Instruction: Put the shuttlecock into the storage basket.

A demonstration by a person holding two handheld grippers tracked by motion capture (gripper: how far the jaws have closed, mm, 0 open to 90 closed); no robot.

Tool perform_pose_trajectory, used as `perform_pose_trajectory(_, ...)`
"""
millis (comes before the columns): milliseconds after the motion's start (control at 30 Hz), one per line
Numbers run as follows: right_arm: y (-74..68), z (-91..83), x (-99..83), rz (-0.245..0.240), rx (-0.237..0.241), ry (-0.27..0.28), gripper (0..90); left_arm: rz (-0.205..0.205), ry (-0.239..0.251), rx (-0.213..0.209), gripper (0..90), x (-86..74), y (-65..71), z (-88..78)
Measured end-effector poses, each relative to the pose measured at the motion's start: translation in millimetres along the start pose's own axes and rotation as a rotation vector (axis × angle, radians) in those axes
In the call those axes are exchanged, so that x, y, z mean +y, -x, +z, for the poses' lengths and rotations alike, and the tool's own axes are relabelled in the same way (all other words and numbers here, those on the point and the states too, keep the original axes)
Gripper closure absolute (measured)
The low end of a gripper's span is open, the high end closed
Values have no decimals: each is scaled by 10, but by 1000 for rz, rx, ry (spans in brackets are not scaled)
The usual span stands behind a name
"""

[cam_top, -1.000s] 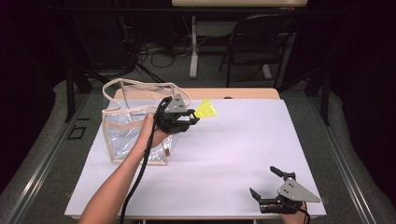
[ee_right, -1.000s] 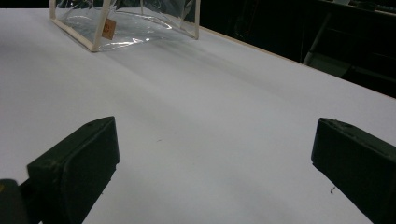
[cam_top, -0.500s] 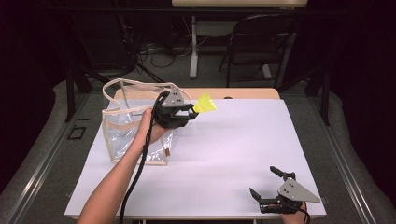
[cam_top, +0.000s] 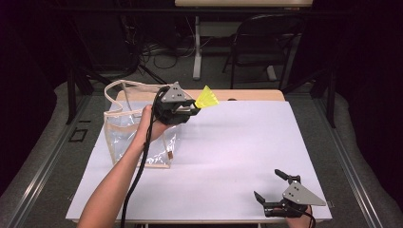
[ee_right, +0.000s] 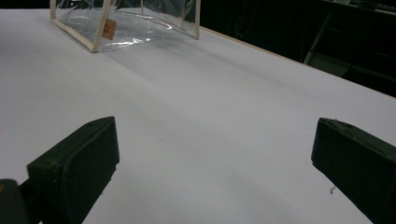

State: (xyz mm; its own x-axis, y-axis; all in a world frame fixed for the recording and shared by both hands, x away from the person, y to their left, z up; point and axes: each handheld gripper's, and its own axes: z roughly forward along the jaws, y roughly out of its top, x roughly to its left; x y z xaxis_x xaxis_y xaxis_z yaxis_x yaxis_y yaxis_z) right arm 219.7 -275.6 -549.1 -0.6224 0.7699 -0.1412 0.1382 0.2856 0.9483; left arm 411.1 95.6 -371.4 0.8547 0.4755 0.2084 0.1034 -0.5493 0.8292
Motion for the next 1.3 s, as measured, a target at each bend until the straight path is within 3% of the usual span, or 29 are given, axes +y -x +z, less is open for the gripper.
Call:
perform_pose_trajectory(900,-1,-5,1,-1,-5,0,5,-5,17,47,651,77,-136,-135)
perform_pose_trajectory(1300,-1,-6,2,-2,-5,-1,5,-25,15,75,651,61,-232,-190)
